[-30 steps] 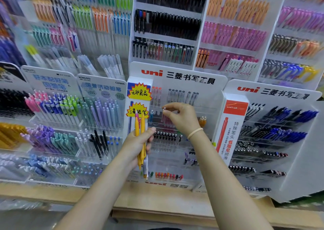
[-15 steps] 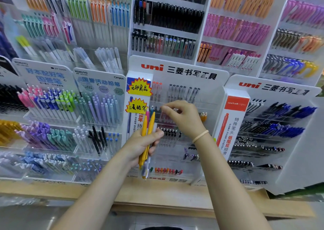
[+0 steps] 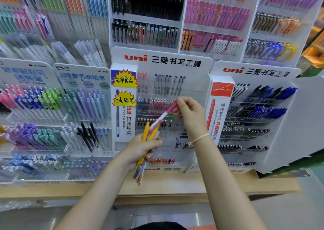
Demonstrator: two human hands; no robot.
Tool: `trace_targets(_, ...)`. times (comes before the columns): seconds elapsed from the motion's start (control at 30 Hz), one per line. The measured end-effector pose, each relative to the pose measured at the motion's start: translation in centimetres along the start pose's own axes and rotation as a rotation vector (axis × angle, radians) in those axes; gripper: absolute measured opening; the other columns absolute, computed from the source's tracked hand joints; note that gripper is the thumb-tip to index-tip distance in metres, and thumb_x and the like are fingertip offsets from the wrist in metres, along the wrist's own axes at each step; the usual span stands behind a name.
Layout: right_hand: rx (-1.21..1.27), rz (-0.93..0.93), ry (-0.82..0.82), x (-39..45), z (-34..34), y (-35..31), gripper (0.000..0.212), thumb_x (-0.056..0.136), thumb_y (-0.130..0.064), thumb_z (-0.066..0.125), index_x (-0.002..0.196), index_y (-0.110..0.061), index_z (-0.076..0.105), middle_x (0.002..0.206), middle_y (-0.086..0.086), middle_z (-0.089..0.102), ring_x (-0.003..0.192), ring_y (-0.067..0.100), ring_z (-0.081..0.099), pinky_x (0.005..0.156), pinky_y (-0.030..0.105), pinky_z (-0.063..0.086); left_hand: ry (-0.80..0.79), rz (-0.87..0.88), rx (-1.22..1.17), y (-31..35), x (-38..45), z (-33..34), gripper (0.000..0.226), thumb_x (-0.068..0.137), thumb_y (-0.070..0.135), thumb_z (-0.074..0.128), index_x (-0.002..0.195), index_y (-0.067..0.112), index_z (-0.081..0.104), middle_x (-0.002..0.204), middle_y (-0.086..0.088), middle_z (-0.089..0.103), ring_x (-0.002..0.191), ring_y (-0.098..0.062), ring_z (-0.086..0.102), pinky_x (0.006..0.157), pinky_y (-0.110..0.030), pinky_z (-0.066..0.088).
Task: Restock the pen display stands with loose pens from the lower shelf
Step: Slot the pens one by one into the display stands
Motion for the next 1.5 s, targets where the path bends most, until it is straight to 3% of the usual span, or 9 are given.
trace_targets(0.1, 0.102, 0.045, 0.014, -0.3, -0.8, 0.7, 0.021, 0.100, -0.011, 0.055, 0.104, 0.008, 0.063, 0.079, 0.014, 0.070, 0.067, 0.018, 0.066, 0.065, 0.026, 0.058, 0.152, 0.018, -0.191, -0.3, 0.2, -1.1, 0.013, 0.092, 0.016, 0.069, 0.098, 0.009, 0.061, 0.055, 0.003, 0.044, 0.041, -0.010, 0.037, 0.042, -0.022, 0.033)
trace_targets(0.27, 0.074, 0.160, -0.224, -2.0, 0.9, 2.3, 0.011, 0.093, 0.004, 0.060, 0.103, 0.005, 0.062, 0.093, 0.024, 0.072, 0.081, 0.028, 0.072, 0.076, 0.032, 0.061, 0.286, 0.164, -0.468, 1.8, 0.5, -1.4, 0.016, 0.089, 0.025, 0.072, 0.097, 0.014, 0.063, 0.056, 0.004, 0.041, 0.040, -0.008, 0.035, 0.040, -0.020, 0.031)
trace_targets(0.53, -0.098, 0.144, -0.486, -3.5, 1.9, 3.2, 0.013, 0.084, 0.000, 0.073, 0.093, 0.001, 0.065, 0.080, 0.013, 0.071, 0.076, 0.019, 0.067, 0.078, 0.032, 0.058, 0.341, 0.212, -0.377, 3.0, 0.6, -0.4, 0.016, 0.091, 0.029, 0.072, 0.087, 0.013, 0.069, 0.049, -0.002, 0.045, 0.038, -0.013, 0.039, 0.039, -0.023, 0.032)
trace_targets(0.67, -0.120, 0.069, -0.319, -2.2, -0.5, 2.1, 0.012, 0.094, -0.015, 0.065, 0.104, -0.009, 0.069, 0.091, 0.006, 0.074, 0.083, 0.019, 0.069, 0.081, 0.036, 0.059, 0.219, 0.224, -0.223, 3.2, 0.6, 0.6, 0.029, 0.090, 0.027, 0.071, 0.100, 0.001, 0.069, 0.056, -0.007, 0.050, 0.039, -0.013, 0.041, 0.041, -0.024, 0.038)
trace_targets(0.77, -0.055, 0.066, -0.218, -1.0, -1.6, 1.2, 0.020, 0.097, -0.015, 0.061, 0.117, -0.013, 0.063, 0.095, -0.002, 0.074, 0.078, 0.010, 0.067, 0.071, 0.029, 0.055, 0.151, 0.241, -0.055, 3.3, 0.5, 1.4, 0.024, 0.091, 0.029, 0.070, 0.091, 0.005, 0.074, 0.049, -0.011, 0.050, 0.038, -0.015, 0.040, 0.045, -0.026, 0.037)
trace_targets(0.87, -0.066, 0.071, -0.221, -0.5, -1.5, 0.8, 0.015, 0.097, -0.014, 0.061, 0.110, -0.010, 0.067, 0.088, -0.004, 0.072, 0.070, 0.008, 0.064, 0.063, 0.027, 0.050, 0.156, 0.272, 0.047, 3.4, 0.6, 1.6, 0.021, 0.092, 0.027, 0.071, 0.094, 0.006, 0.074, 0.067, -0.024, 0.055, 0.038, -0.015, 0.041, 0.046, -0.025, 0.038)
trace_targets(1.03, -0.098, 0.050, -0.227, -0.2, -1.7, 0.9, 0.014, 0.097, -0.010, 0.061, 0.105, -0.009, 0.073, 0.086, 0.002, 0.072, 0.072, 0.011, 0.065, 0.068, 0.027, 0.055, 0.228, 0.284, 0.105, 3.2, 0.7, 1.4, 0.014, 0.093, 0.024, 0.070, 0.096, 0.011, 0.075, 0.047, -0.006, 0.049, 0.040, -0.015, 0.041, 0.047, -0.026, 0.040)
trace_targets(1.27, -0.020, -0.089, -0.031, 1.5, -3.4, -2.4, 0.014, 0.092, -0.003, 0.065, 0.099, -0.010, 0.074, 0.087, 0.006, 0.074, 0.079, 0.012, 0.070, 0.073, 0.021, 0.055, 0.378, 0.249, 0.027, 3.1, 0.6, -0.1, 0.014, 0.093, 0.025, 0.070, 0.101, 0.014, 0.073, 0.048, 0.008, 0.051, 0.041, -0.008, 0.042, 0.043, -0.021, 0.039)
trace_targets(1.5, -0.183, -0.162, -0.087, 1.8, -1.4, -4.0, 0.014, 0.085, -0.009, 0.076, 0.077, -0.016, 0.067, 0.071, -0.002, 0.065, 0.064, 0.002, 0.058, 0.065, 0.018, 0.053, 0.381, 0.275, 0.021, 4.5, 0.3, 0.5, 0.015, 0.091, 0.025, 0.074, 0.104, 0.016, 0.074, 0.060, 0.007, 0.064, 0.042, -0.009, 0.042, 0.044, -0.022, 0.041)
Point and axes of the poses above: each hand's wrist, its own x-axis towards the middle knuckle, its own z-axis out of the palm, y = z × x, the point moved 7 cm from there along x, towards the middle knuckle
